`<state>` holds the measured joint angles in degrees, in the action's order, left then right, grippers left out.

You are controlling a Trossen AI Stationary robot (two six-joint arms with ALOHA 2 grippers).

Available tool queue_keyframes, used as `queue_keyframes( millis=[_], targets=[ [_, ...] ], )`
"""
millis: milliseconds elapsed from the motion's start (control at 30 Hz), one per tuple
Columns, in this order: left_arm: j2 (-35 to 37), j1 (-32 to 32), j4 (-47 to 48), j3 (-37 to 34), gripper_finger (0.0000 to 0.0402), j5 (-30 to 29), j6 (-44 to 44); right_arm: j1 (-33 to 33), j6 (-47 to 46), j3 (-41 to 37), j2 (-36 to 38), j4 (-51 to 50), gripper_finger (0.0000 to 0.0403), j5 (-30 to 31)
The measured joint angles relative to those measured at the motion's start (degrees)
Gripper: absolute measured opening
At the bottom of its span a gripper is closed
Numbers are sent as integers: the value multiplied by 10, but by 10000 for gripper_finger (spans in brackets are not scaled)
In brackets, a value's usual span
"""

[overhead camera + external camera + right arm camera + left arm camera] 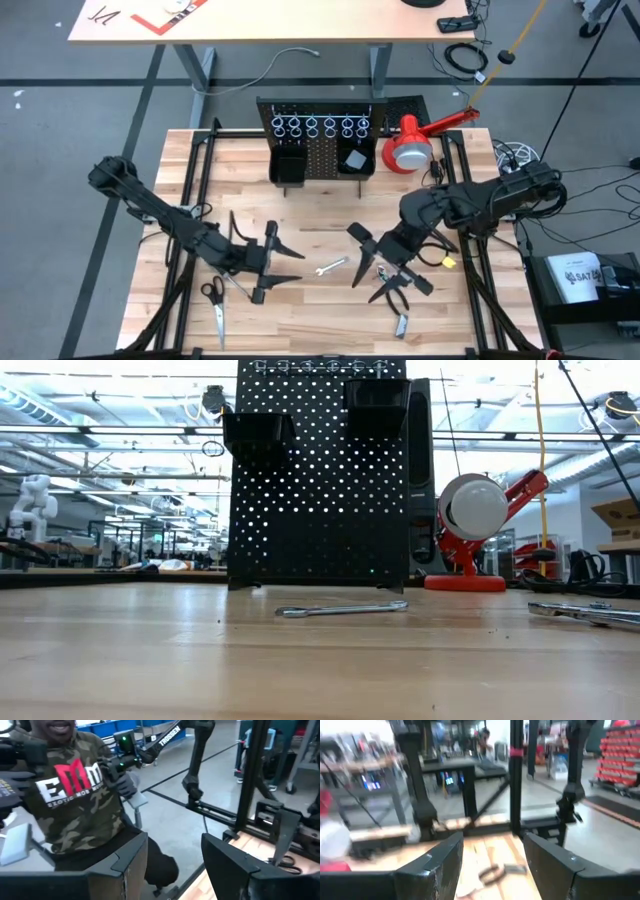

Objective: Hang tools onto peg board
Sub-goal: Hang the wrench on the pegboard

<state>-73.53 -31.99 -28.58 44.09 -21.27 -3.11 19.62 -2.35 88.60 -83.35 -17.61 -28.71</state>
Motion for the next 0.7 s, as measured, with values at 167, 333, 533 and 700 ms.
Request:
queue_keyframes(
  millis=[167,333,533,700],
  targets=[
    [-35,18,36,0,218,19,66,2,-2,0,0,-1,183,-1],
    [-82,40,102,0,218,22,128,2,-2,0,0,-10,183,4],
    [-153,57,162,0,218,21,179,2,-1,0,0,-22,183,35],
    [-218,57,155,0,218,21,183,2,3,0,0,-26,183,35]
  ],
)
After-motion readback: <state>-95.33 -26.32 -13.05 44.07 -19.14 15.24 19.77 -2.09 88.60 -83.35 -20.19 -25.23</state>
